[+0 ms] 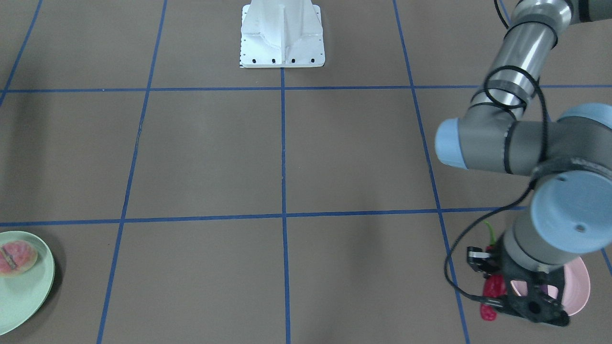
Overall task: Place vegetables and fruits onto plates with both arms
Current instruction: 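Carry the chili pepper with the left gripper onto the pink plate and release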
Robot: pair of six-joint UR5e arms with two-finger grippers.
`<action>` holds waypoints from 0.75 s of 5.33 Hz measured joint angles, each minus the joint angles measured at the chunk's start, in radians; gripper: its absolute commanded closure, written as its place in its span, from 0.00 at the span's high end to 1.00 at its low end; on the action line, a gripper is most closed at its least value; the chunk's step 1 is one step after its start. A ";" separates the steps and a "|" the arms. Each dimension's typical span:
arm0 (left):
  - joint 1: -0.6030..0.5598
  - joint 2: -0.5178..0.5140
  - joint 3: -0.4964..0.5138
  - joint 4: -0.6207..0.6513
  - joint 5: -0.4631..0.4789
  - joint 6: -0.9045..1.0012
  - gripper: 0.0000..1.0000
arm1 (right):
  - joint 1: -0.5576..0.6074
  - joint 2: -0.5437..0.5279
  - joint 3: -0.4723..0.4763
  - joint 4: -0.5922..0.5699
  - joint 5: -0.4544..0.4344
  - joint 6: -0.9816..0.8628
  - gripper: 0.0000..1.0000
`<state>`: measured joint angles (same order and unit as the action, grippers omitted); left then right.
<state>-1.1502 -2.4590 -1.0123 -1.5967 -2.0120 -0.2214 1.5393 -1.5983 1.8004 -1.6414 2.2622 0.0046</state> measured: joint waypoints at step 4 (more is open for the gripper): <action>-0.046 0.295 0.033 -0.329 0.010 0.112 1.00 | -0.001 0.000 0.000 0.000 0.001 0.000 1.00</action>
<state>-1.1962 -2.1638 -0.9789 -1.9259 -2.0023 -0.1089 1.5386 -1.5984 1.8008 -1.6414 2.2633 0.0047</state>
